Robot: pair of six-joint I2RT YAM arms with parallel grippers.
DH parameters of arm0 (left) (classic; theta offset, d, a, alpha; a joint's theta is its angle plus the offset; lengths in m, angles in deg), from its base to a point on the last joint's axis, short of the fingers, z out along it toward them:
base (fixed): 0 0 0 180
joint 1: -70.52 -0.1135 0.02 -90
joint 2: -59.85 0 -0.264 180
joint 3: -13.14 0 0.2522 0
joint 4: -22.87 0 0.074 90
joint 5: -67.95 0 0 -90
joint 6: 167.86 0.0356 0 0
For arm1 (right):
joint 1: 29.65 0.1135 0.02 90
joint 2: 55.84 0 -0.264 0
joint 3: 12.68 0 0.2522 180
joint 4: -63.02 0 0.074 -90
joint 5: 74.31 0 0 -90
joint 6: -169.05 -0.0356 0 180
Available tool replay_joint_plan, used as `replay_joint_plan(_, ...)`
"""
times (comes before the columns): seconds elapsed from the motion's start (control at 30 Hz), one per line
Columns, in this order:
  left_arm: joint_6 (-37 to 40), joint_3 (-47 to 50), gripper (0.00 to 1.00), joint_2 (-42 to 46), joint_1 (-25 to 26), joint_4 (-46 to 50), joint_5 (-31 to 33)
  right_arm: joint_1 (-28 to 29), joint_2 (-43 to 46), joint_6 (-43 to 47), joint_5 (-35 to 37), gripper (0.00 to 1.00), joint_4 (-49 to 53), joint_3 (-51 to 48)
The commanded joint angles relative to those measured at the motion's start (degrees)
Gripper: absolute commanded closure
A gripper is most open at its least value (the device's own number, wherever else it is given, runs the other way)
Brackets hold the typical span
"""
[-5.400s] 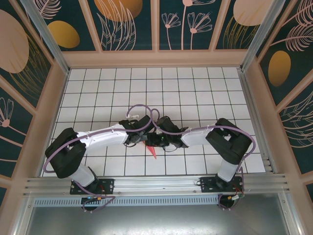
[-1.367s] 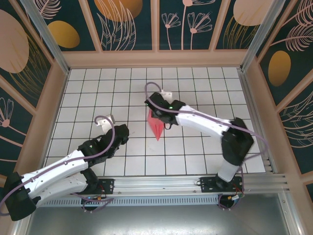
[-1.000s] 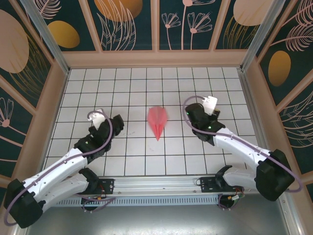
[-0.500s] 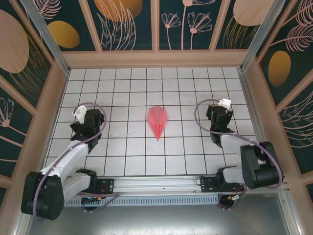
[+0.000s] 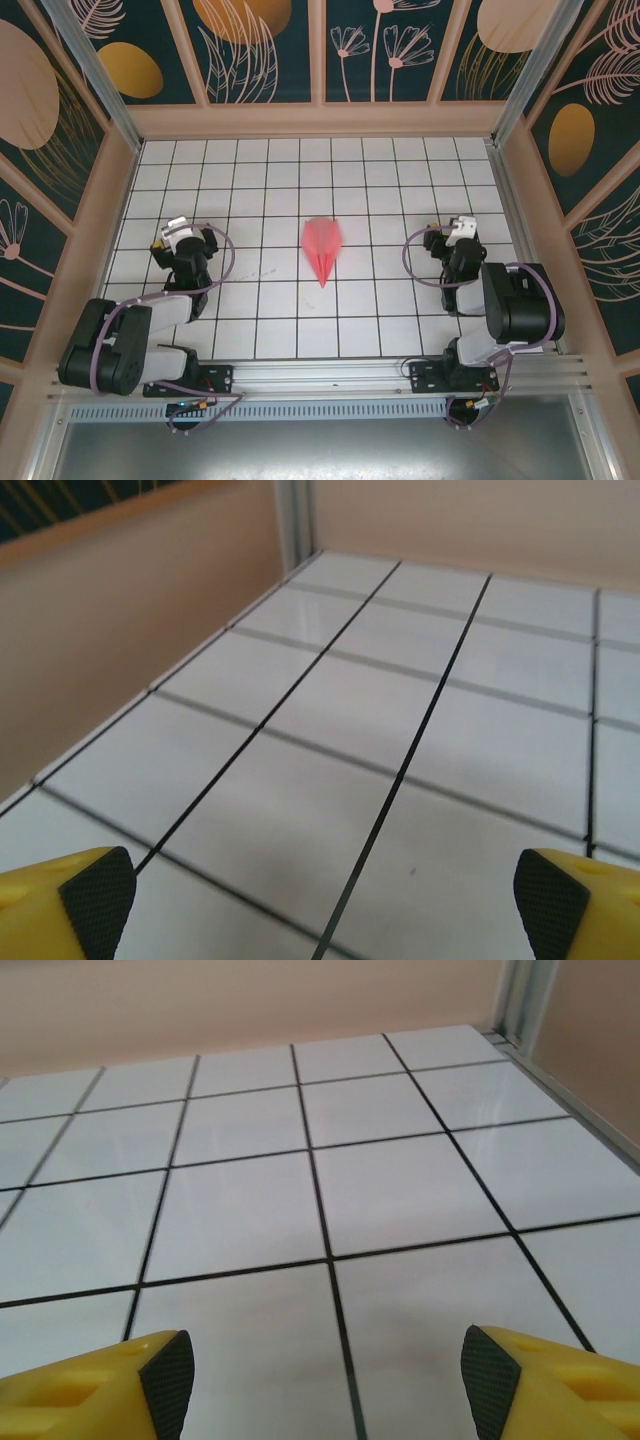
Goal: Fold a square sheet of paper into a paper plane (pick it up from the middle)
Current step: Reset both arms
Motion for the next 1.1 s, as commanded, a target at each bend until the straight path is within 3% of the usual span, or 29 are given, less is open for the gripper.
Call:
replay_joint_plan(0.0, 6.4, -0.2, 0.01, -2.5, -1.0, -15.3, -3.9, -0.9, -0.2, -1.1, -4.1, 0.25, -4.6, 2.1)
replay_joint_plan(0.03, 7.7, -0.5, 0.01, -3.4, -1.1, -16.5, -5.0, -0.9, -0.2, -1.3, -3.9, 0.23, -4.2, 2.1)
replay_joint_plan(0.07, 9.2, 0.3, 0.01, -4.8, -1.4, -20.2, -7.1, -1.0, -0.2, -1.5, -3.5, 0.04, -4.3, 2.2)
replay_joint_plan(0.1, 8.9, 1.8, 0.01, -7.4, -2.1, -25.3, -8.5, -1.0, -0.2, -1.5, -3.4, 0.01, -4.2, 2.2)
replay_joint_plan(0.13, 8.7, 2.5, 0.01, -9.4, -2.9, -29.8, -8.7, -1.0, -0.3, -1.5, -3.5, 0.01, -4.3, 2.2)
replay_joint_plan(0.2, 7.0, 1.8, 0.01, -7.4, -4.4, -24.2, -12.3, -1.1, -0.3, -1.6, -3.4, 0.01, -4.2, 2.3)
replay_joint_plan(0.27, 5.9, 4.2, 0.01, -13.0, -6.8, -35.1, -15.8, -1.1, -0.2, -1.8, -3.1, 0.01, -4.2, 2.3)
replay_joint_plan(0.3, 5.2, 3.2, 0.01, -12.4, -7.2, -33.9, -15.8, -1.1, -0.2, -1.8, -3.0, 0.01, -4.2, 2.3)
replay_joint_plan(0.33, 4.1, 0.9, 0.01, -10.0, -7.8, -23.6, -16.8, -1.2, -0.3, -1.8, -3.0, 0.01, -4.1, 2.2)
replay_joint_plan(0.4, 4.1, 2.0, 0.01, -12.4, -8.2, -30.0, -16.2, -1.1, -0.2, -2.0, -2.5, 0.01, -4.3, 2.2)
replay_joint_plan(0.43, 3.7, 1.3, 0.01, -10.7, -8.2, -25.7, -16.3, -1.0, -0.2, -2.0, -2.1, 0.01, -4.4, 2.1)
replay_joint_plan(1.07, 4.3, 1.8, 0.01, -11.1, -8.2, -27.3, -16.4, -0.8, -0.2, -2.1, -0.9, 0.01, -4.8, 2.0)
